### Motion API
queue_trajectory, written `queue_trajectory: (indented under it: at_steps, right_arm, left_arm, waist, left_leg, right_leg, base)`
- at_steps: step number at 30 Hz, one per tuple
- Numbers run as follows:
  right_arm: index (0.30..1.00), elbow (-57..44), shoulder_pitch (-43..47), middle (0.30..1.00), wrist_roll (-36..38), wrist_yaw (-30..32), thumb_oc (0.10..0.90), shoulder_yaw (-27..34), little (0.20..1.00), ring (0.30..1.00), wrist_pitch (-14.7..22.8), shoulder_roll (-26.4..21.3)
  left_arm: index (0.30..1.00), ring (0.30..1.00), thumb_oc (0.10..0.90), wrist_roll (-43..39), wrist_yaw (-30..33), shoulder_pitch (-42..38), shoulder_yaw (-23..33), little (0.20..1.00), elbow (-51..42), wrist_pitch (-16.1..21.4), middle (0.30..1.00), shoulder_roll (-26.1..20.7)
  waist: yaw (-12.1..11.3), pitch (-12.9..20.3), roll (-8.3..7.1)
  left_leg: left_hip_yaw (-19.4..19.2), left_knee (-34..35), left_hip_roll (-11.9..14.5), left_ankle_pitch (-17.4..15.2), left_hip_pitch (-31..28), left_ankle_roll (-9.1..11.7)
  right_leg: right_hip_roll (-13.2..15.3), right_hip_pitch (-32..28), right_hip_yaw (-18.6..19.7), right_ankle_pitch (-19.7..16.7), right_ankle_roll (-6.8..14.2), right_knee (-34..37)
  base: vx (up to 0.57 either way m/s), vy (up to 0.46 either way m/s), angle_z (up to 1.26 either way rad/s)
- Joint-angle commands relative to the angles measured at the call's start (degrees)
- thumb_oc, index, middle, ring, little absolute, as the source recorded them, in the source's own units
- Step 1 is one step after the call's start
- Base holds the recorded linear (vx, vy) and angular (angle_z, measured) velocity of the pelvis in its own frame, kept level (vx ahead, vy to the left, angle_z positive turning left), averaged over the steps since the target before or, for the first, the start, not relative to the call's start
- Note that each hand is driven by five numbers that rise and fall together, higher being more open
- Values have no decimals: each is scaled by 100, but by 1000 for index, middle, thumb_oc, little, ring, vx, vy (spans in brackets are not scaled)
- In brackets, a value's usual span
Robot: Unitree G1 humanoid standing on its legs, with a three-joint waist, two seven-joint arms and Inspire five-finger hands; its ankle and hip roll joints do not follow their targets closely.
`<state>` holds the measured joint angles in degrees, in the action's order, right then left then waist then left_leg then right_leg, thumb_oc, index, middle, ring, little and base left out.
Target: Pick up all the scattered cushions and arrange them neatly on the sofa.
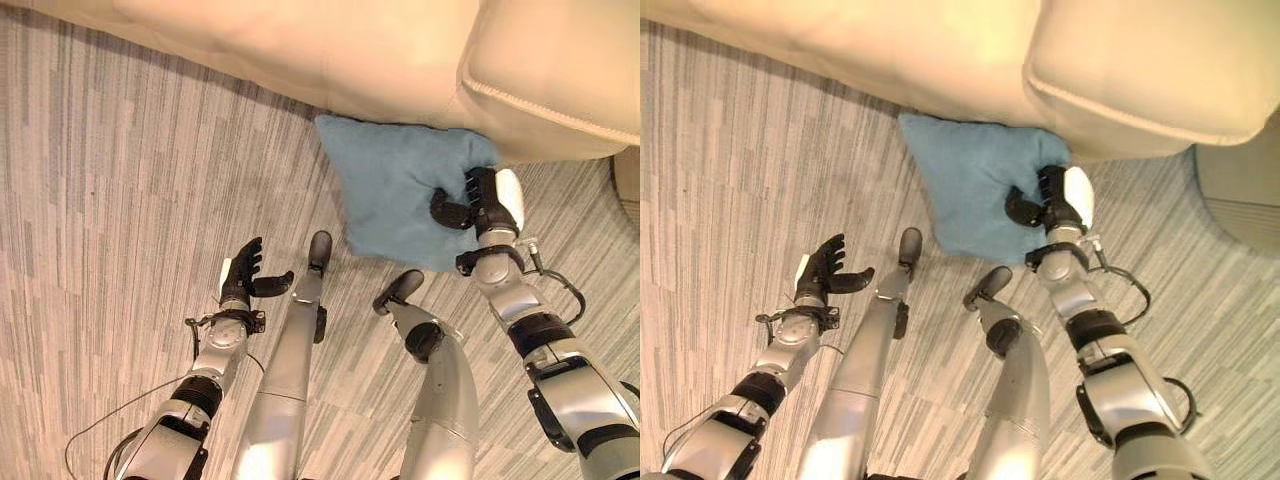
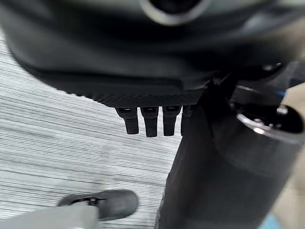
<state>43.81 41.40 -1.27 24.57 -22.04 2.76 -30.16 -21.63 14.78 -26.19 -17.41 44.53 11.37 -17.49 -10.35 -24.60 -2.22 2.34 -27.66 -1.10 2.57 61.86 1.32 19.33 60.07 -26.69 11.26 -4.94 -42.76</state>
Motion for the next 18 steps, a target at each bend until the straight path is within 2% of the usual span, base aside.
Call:
queue_trajectory:
  at_steps: [1,4,5,6,7,9,10,11,12,13,15,16,18]
  right_arm:
    - [300,-564,-383,300,-34,157,400,124,300,300,567,165]
    - [300,-893,-764,300,-80,92,400,272,300,300,602,179]
    - [300,-1032,-1010,300,-132,53,400,314,300,300,626,224]
    - [300,-1041,-1023,300,-135,53,400,317,300,300,623,226]
    - [300,-1304,-1291,300,-203,-14,400,389,300,300,647,220]
    - [300,-1545,-1565,300,-250,-83,400,446,300,300,670,271]
    - [300,-1558,-1581,300,-253,-84,400,448,300,300,665,273]
    - [300,-1735,-1810,300,-329,-147,400,501,300,300,675,294]
    - [300,-1747,-1825,300,-332,-149,400,505,300,300,670,295]
    - [300,-2023,-2129,300,-436,-261,400,622,300,300,691,238]
    - [300,-2108,-2235,300,-472,-285,400,692,300,300,701,202]
    - [300,-2335,-2413,300,-537,-333,400,824,300,300,724,96]
    - [300,-2564,-2559,300,-623,-402,400,953,300,300,739,-40]
  left_arm:
    - [900,900,800,307,68,861,-7,900,163,67,900,-57]
    - [900,900,800,394,17,991,26,900,135,29,900,-72]
    - [900,900,800,447,-26,1118,47,900,116,9,900,-70]
    - [900,900,800,448,-26,1128,45,900,111,9,900,-72]
    - [900,900,800,498,-81,1318,103,900,111,-23,900,-69]
    - [900,900,800,553,-145,1508,145,900,176,-56,900,-53]
    - [900,900,800,554,-146,1518,142,900,174,-55,900,-55]
    - [900,900,800,596,-206,1684,195,900,153,-86,900,-58]
    - [900,900,800,597,-207,1694,192,900,147,-88,900,-60]
    - [900,900,800,652,-296,1973,302,900,126,-106,900,-90]
    - [900,900,800,673,-324,2089,356,900,86,-117,900,-96]
    - [900,900,800,697,-381,2303,453,900,-30,-116,900,-129]
    - [900,900,800,659,-452,2476,563,900,-157,-109,900,-141]
  waist:
    - [147,720,-46]
    - [191,727,-111]
    - [208,764,-161]
    - [205,745,-157]
    - [229,797,-220]
    - [251,799,-284]
    - [247,779,-281]
    - [248,836,-320]
    - [244,812,-314]
    - [255,921,-373]
    - [257,948,-391]
    - [256,1075,-431]
    - [249,1226,-473]
  left_leg:
    - [273,68,17,-759,-381,133]
    - [285,397,35,-714,-977,176]
    - [284,623,38,-706,-1392,198]
    - [287,647,41,-699,-1433,199]
    - [262,867,62,-698,-1890,215]
    - [230,1114,77,-686,-2445,235]
    - [232,1136,80,-680,-2489,235]
    - [197,1332,97,-683,-2928,243]
    - [200,1354,101,-677,-2974,245]
    - [158,1671,128,-663,-3624,262]
    - [134,1790,136,-654,-3865,265]
    - [105,1967,183,-654,-4195,266]
    - [56,2173,231,-640,-4523,271]
  right_leg:
    - [-70,-575,560,-331,945,939]
    - [-150,-1192,449,-480,1007,1353]
    - [-212,-1580,410,-565,1052,1612]
    - [-219,-1622,403,-574,1054,1635]
    - [-279,-2084,362,-662,1101,1907]
    - [-366,-2639,303,-752,1147,2216]
    - [-373,-2683,297,-761,1149,2239]
    - [-418,-3122,243,-814,1189,2489]
    - [-426,-3170,237,-822,1190,2513]
    - [-532,-3827,146,-886,1236,2889]
    - [-587,-4090,108,-918,1257,3048]
    - [-663,-4447,62,-952,1289,3265]
    - [-757,-4798,50,-976,1325,3530]
  base:
    - [-21,-21,6]
    - [-8,-3,-1]
    - [4,2,4]
    - [40,18,4]
    - [48,11,1]
    - [58,9,-7]
    - [97,6,-10]
    - [71,0,-16]
    - [181,0,-16]
    - [143,-7,-16]
    - [130,-6,-10]
    - [107,0,-9]
    - [127,11,-6]
